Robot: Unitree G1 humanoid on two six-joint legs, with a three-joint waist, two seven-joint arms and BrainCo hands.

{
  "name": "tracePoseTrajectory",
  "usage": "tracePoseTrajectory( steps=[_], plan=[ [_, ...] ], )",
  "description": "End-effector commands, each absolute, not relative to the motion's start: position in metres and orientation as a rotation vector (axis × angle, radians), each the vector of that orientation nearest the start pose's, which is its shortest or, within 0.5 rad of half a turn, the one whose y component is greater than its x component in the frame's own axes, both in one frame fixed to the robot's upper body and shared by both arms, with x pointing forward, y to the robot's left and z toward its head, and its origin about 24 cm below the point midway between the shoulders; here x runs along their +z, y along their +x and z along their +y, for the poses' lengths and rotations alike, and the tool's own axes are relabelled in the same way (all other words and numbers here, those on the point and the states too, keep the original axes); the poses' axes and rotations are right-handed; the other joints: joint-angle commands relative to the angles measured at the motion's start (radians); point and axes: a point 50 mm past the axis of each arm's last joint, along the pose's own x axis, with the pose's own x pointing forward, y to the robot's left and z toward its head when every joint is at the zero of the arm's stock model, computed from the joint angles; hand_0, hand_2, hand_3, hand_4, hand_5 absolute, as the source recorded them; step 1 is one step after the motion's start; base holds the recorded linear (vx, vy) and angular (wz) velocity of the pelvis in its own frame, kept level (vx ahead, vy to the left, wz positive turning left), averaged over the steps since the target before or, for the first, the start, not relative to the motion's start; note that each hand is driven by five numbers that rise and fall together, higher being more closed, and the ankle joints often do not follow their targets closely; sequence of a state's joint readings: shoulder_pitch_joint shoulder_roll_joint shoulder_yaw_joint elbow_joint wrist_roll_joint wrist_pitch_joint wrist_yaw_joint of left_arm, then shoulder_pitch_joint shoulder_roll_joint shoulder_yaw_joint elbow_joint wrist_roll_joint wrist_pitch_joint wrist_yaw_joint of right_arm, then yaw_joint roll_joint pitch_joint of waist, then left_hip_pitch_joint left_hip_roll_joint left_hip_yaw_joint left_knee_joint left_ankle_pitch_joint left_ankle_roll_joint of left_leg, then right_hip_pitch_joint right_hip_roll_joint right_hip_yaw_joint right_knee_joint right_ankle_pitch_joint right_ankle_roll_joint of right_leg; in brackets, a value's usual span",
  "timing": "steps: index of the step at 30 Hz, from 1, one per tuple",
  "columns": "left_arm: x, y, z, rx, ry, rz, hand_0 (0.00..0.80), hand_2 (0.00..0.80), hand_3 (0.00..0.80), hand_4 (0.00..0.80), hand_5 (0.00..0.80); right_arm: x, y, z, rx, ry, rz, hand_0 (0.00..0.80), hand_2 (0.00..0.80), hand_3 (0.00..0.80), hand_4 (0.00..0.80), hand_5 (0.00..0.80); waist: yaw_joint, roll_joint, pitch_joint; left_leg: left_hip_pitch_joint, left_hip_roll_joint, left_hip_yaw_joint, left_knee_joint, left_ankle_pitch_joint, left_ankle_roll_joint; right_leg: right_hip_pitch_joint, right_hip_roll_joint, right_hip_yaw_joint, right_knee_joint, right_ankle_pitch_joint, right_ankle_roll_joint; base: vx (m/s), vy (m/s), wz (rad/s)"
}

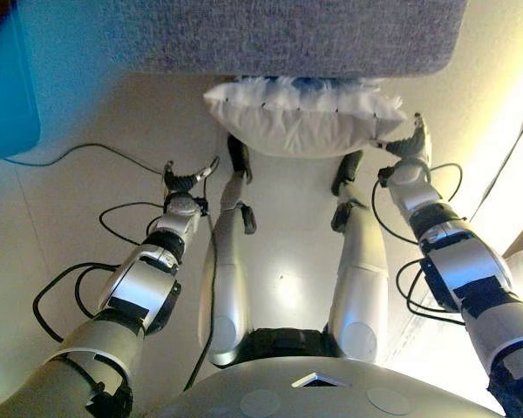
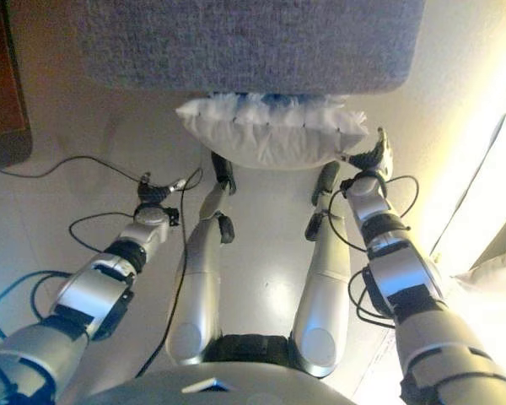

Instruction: Pick up the cushion and take it to the sofa

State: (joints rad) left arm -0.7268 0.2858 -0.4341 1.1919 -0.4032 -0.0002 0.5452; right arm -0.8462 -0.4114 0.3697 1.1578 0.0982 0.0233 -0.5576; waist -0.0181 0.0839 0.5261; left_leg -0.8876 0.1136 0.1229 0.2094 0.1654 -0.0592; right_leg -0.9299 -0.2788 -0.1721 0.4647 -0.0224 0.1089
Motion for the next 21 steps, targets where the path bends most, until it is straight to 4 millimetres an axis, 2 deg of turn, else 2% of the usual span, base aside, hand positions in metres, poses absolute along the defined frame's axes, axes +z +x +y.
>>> tracePoseTrajectory(
  steps=[1, 2, 3, 4, 6, 8, 12, 13, 15, 19, 21],
  plan=[
    [0.019, 0.347, 0.226, 0.528, 0.481, 0.352, 0.000, 0.000, 0.000, 0.000, 0.000, 0.086, 0.371, -0.262, -0.577, -0.727, 0.152, 0.000, 0.000, 0.000, 0.000, 0.000, -0.011, -0.002, -0.006, -0.118, 0.084, -0.052, 0.180, -0.152, -0.057, -0.082, -0.038, 0.099, -0.047, 0.029, 0.054, 0.000, 0.000, 0.00],
    [0.027, 0.351, 0.229, 0.531, 0.484, 0.325, 0.000, 0.000, 0.000, 0.000, 0.000, 0.090, 0.371, -0.265, -0.578, -0.731, 0.135, 0.000, 0.000, 0.000, 0.000, 0.000, -0.013, -0.004, -0.006, -0.139, 0.088, -0.053, 0.187, -0.154, -0.057, -0.103, -0.035, 0.103, -0.039, 0.029, 0.053, 0.000, 0.000, 0.00],
    [0.044, 0.358, 0.239, 0.547, 0.491, 0.277, 0.000, 0.000, 0.000, 0.000, 0.000, 0.105, 0.371, -0.282, -0.573, -0.729, 0.096, 0.000, 0.000, 0.000, 0.000, 0.000, -0.016, -0.011, -0.006, -0.178, 0.095, -0.056, 0.205, -0.158, -0.057, -0.139, -0.031, 0.111, -0.023, 0.030, 0.056, -0.035, -0.010, 0.02],
    [0.056, 0.362, 0.246, 0.553, 0.504, 0.244, 0.000, 0.000, 0.000, 0.000, 0.000, 0.113, 0.369, -0.291, -0.564, -0.727, 0.072, 0.000, 0.000, 0.000, 0.000, 0.000, -0.020, -0.018, -0.006, -0.203, 0.098, -0.061, 0.216, -0.160, -0.056, -0.161, -0.029, 0.113, -0.012, 0.031, 0.056, 0.000, 0.000, 0.00],
    [0.084, 0.371, 0.258, 0.558, 0.569, 0.154, 0.000, 0.000, 0.000, 0.000, 0.000, 0.132, 0.372, -0.296, -0.543, -0.729, -0.010, 0.000, 0.000, 0.000, 0.000, 0.000, -0.026, -0.028, -0.006, -0.263, 0.099, -0.070, 0.228, -0.161, -0.050, -0.226, -0.023, 0.121, 0.013, 0.029, 0.053, -0.005, 0.006, -0.02],
    [0.109, 0.381, 0.256, 0.543, 0.605, 0.065, 0.000, 0.000, 0.000, 0.000, 0.000, 0.157, 0.383, -0.286, -0.525, -0.741, -0.095, 0.000, 0.000, 0.000, 0.000, 0.000, -0.024, -0.026, -0.006, -0.304, 0.096, -0.073, 0.223, -0.162, -0.048, -0.272, -0.021, 0.125, 0.015, 0.026, 0.049, -0.022, 0.024, -0.06],
    [0.149, 0.398, 0.240, 0.504, 0.649, -0.073, 0.000, 0.000, 0.000, 0.000, 0.000, 0.202, 0.402, -0.254, -0.483, -0.793, -0.228, 0.000, 0.000, 0.000, 0.000, 0.000, -0.020, -0.012, -0.006, -0.376, 0.091, -0.078, 0.228, -0.164, -0.043, -0.349, -0.025, 0.134, 0.016, 0.030, 0.047, -0.022, 0.046, -0.05],
    [0.164, 0.403, 0.232, 0.479, 0.694, -0.128, 0.000, 0.000, 0.000, 0.000, 0.000, 0.218, 0.408, -0.241, -0.459, -0.823, -0.266, 0.000, 0.000, 0.000, 0.000, 0.000, -0.018, -0.006, -0.006, -0.397, 0.091, -0.078, 0.230, -0.163, -0.044, -0.370, -0.028, 0.136, 0.015, 0.032, 0.048, -0.018, 0.050, -0.03],
    [0.184, 0.408, 0.226, 0.459, 0.754, -0.193, 0.000, 0.000, 0.000, 0.000, 0.000, 0.228, 0.408, -0.236, -0.415, -0.851, -0.315, 0.000, 0.000, 0.000, 0.000, 0.000, -0.021, -0.005, -0.006, -0.431, 0.090, -0.088, 0.244, -0.167, -0.048, -0.398, -0.025, 0.142, 0.016, 0.037, 0.054, -0.028, 0.049, 0.03],
    [0.231, 0.410, 0.221, 0.458, 0.834, -0.308, 0.000, 0.000, 0.000, 0.000, 0.000, 0.245, 0.400, -0.232, -0.282, -0.870, -0.414, 0.000, 0.000, 0.000, 0.000, 0.000, -0.037, -0.024, -0.006, -0.488, 0.092, -0.096, 0.251, -0.165, -0.047, -0.447, -0.022, 0.143, 0.014, 0.047, 0.068, -0.010, 0.014, 0.02],
    [0.246, 0.409, 0.218, 0.436, 0.857, -0.349, 0.000, 0.000, 0.000, 0.000, 0.000, 0.253, 0.396, -0.226, -0.227, -0.860, -0.457, 0.000, 0.000, 0.000, 0.000, 0.000, -0.043, -0.030, -0.006, -0.497, 0.091, -0.095, 0.239, -0.162, -0.048, -0.456, -0.020, 0.140, 0.000, 0.050, 0.072, 0.000, 0.000, 0.00]
  ],
)
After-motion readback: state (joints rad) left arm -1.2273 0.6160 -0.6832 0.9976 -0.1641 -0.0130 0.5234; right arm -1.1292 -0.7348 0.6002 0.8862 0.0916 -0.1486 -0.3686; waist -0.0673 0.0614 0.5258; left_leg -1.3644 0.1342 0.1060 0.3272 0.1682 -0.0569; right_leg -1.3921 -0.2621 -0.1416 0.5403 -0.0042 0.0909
